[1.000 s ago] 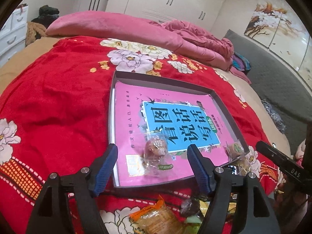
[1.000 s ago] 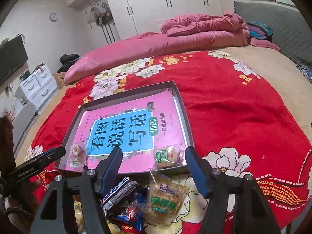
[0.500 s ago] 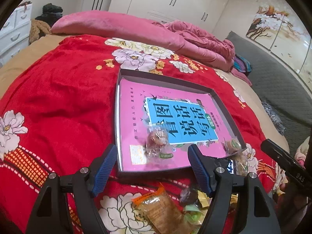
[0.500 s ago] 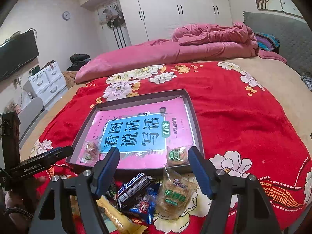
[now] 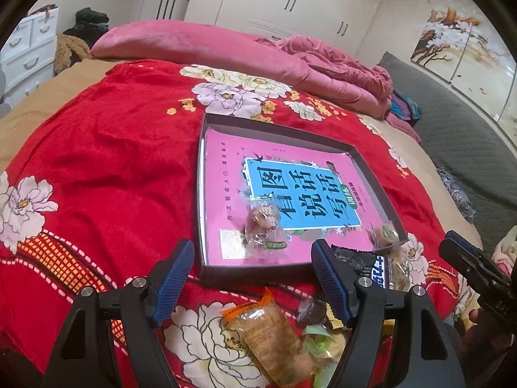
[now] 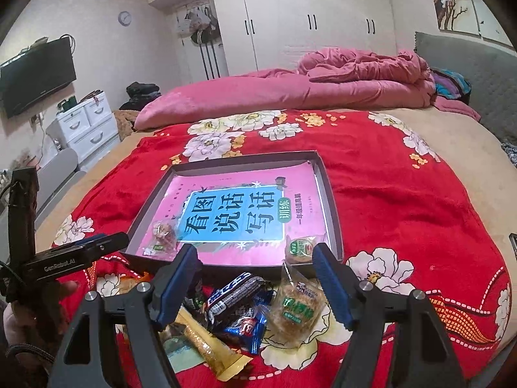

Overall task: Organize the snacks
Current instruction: 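Withdraw both open tools from the tray back toward the snack pile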

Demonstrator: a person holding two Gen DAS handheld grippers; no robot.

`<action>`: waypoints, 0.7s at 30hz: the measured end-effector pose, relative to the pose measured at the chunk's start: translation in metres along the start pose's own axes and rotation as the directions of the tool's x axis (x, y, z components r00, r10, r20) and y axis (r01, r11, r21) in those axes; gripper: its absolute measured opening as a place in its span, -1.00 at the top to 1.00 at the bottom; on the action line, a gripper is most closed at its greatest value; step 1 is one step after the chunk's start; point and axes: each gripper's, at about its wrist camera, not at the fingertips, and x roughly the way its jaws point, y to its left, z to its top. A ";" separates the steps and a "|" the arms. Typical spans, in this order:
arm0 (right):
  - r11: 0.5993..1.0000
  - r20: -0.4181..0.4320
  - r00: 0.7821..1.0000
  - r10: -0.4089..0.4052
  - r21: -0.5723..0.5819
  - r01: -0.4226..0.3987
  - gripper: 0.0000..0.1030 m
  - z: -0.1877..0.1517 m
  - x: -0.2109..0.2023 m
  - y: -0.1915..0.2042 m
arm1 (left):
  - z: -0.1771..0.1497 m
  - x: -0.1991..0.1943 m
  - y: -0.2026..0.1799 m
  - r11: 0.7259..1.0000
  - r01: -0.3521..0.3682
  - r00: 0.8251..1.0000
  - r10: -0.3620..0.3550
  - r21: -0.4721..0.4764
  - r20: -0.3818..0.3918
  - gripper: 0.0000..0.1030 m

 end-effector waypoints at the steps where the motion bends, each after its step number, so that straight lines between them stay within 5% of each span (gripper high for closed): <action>1: 1.000 0.002 1.000 0.000 -0.006 0.000 -0.42 0.000 -0.002 0.001 | -0.001 -0.001 -0.001 1.000 -0.001 1.000 0.001 0.002 0.000 -0.48; 21: 0.998 0.007 0.999 0.037 -0.046 -0.037 -0.43 -0.009 -0.018 0.013 | -0.017 -0.019 -0.009 1.000 0.005 0.999 -0.005 -0.013 -0.033 -0.48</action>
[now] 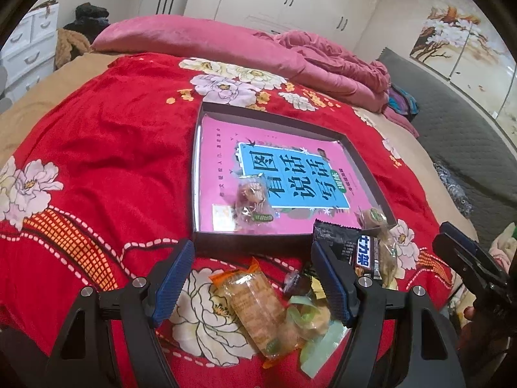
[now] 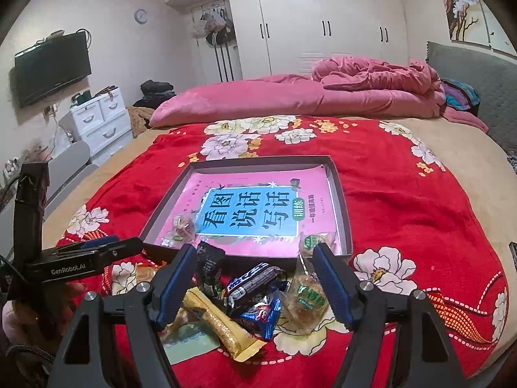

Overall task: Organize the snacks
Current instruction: 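Withdraw both open tools from the tray back toward the snack pile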

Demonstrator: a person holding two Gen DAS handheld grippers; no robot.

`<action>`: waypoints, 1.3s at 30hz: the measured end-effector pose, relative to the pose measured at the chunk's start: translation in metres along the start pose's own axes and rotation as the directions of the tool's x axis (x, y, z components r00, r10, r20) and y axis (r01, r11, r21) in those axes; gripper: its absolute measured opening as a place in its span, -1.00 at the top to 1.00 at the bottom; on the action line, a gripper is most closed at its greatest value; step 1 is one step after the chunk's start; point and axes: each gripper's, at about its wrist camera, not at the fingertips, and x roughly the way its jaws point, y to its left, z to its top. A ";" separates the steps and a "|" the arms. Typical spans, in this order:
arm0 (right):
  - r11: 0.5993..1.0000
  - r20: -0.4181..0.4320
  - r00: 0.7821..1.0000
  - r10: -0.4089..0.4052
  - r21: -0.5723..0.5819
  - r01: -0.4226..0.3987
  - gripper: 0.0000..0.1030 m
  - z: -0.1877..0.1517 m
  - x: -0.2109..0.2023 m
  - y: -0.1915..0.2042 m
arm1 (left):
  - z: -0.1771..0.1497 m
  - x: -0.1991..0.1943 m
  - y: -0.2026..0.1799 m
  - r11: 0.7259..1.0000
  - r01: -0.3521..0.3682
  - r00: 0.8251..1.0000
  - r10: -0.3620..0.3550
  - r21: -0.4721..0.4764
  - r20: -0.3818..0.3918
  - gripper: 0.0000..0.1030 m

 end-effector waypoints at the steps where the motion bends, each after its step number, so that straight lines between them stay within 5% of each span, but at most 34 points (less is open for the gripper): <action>1: 1.000 0.000 1.000 0.001 -0.002 -0.001 -0.44 -0.001 -0.001 0.000 | -0.001 -0.001 0.000 1.000 -0.001 1.000 0.001 -0.002 -0.003 -0.48; 39: 0.984 -0.121 0.993 -0.001 -0.176 -0.020 -0.44 -0.045 0.010 0.032 | -0.034 0.002 0.009 0.997 -0.027 0.990 0.016 -0.076 -0.139 -0.48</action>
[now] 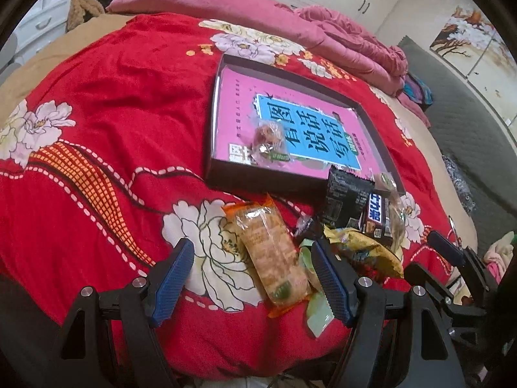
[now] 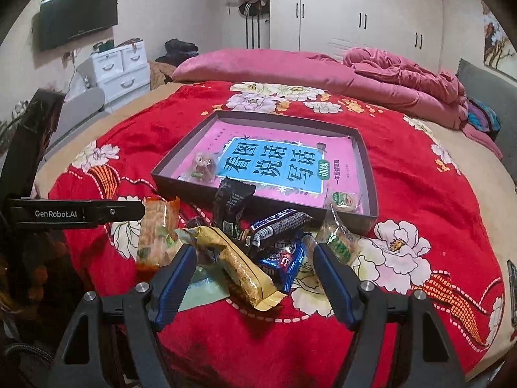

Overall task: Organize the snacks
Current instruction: 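Withdraw both open tools from the tray back toward the snack pile, then grasp the yellow snack bag with right tool while left tool grasps the bread bag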

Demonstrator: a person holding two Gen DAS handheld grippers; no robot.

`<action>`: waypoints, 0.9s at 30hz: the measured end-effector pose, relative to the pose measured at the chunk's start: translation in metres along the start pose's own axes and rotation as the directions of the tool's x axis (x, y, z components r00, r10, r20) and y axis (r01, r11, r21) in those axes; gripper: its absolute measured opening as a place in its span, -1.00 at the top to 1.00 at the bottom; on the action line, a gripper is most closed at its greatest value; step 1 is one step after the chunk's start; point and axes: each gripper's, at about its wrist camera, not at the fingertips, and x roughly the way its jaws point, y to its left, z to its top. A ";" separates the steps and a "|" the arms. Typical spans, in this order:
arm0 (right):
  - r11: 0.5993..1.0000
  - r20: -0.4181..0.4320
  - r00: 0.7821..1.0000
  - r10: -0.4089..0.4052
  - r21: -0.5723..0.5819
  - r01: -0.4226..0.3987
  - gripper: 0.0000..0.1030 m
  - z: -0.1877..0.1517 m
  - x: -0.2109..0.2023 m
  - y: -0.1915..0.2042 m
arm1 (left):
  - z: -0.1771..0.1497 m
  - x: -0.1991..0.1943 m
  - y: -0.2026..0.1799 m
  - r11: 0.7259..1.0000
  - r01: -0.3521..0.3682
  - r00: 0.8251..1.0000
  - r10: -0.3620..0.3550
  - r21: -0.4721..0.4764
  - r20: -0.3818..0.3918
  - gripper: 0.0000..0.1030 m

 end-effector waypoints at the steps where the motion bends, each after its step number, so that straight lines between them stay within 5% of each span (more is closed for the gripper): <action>1: 1.000 -0.002 1.000 0.000 -0.005 0.000 -0.44 -0.001 0.001 0.001 | 0.000 0.000 0.000 1.000 0.001 1.000 -0.001 0.002 -0.001 -0.48; 16: 0.994 -0.056 0.998 -0.039 -0.101 0.033 -0.44 -0.009 0.023 0.012 | -0.003 0.017 0.001 1.000 0.010 0.999 -0.009 0.004 -0.044 -0.48; 27: 0.988 -0.088 0.996 -0.022 -0.153 0.008 0.05 -0.013 0.038 0.020 | -0.001 0.028 0.003 0.999 0.039 0.997 -0.040 -0.019 -0.067 -0.48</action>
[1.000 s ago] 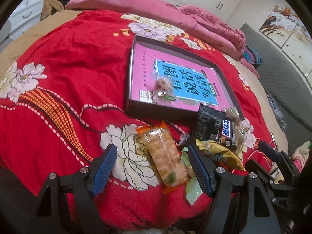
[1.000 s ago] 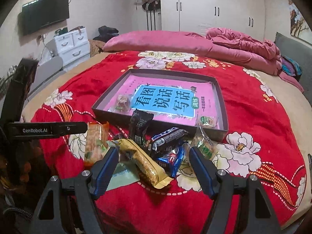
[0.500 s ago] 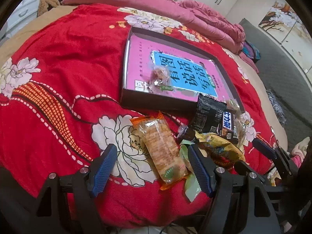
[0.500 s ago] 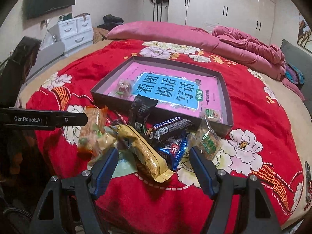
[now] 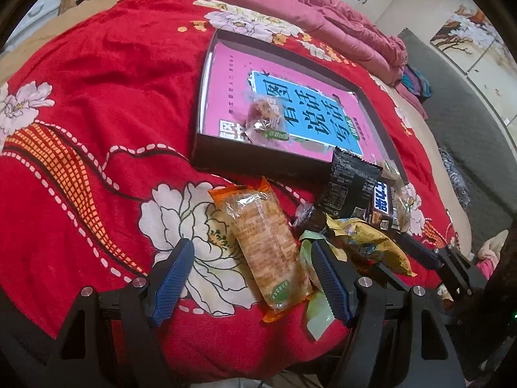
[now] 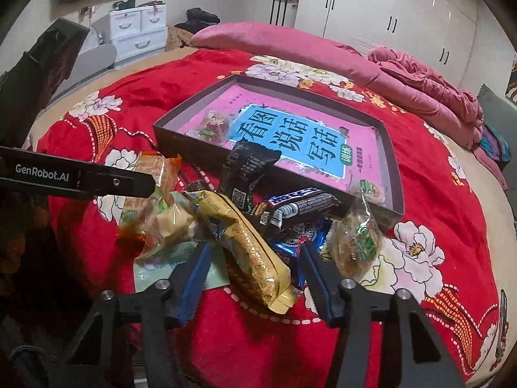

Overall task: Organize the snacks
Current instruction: 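Grasp the yellow snack bag with right tool while left tool grasps the bread bag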

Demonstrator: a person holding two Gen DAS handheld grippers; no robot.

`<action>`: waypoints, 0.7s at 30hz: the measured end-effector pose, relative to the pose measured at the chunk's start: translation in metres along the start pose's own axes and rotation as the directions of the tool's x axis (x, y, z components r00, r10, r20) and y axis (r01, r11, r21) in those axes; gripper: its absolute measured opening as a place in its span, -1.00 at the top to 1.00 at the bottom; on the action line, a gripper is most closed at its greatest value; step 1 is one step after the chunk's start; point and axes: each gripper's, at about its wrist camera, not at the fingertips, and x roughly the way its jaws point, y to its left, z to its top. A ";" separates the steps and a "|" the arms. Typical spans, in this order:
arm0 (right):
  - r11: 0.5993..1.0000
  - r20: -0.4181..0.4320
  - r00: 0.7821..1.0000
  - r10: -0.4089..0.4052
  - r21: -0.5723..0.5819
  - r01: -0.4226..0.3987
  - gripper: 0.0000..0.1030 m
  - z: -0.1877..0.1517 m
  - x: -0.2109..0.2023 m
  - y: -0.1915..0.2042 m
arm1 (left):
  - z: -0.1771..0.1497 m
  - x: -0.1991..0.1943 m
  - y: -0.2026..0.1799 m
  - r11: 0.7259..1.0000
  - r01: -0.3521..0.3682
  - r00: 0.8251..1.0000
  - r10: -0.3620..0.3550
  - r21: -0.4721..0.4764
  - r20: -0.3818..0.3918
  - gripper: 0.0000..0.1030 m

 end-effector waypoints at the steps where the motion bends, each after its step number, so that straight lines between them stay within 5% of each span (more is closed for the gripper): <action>1: 1.000 -0.002 1.000 0.004 -0.001 -0.004 0.07 0.000 0.000 0.000 | 0.000 0.001 0.000 1.000 0.002 1.000 -0.002 -0.002 -0.001 -0.48; 9: 0.999 -0.032 0.999 0.034 0.003 -0.033 0.39 -0.003 0.006 0.001 | 0.001 0.006 0.002 0.999 0.031 0.999 -0.031 -0.036 -0.005 -0.39; 21: 0.995 -0.057 0.994 0.093 -0.018 -0.094 0.40 -0.001 0.020 0.016 | 0.007 0.017 -0.001 0.997 0.062 0.998 -0.063 -0.041 -0.025 -0.21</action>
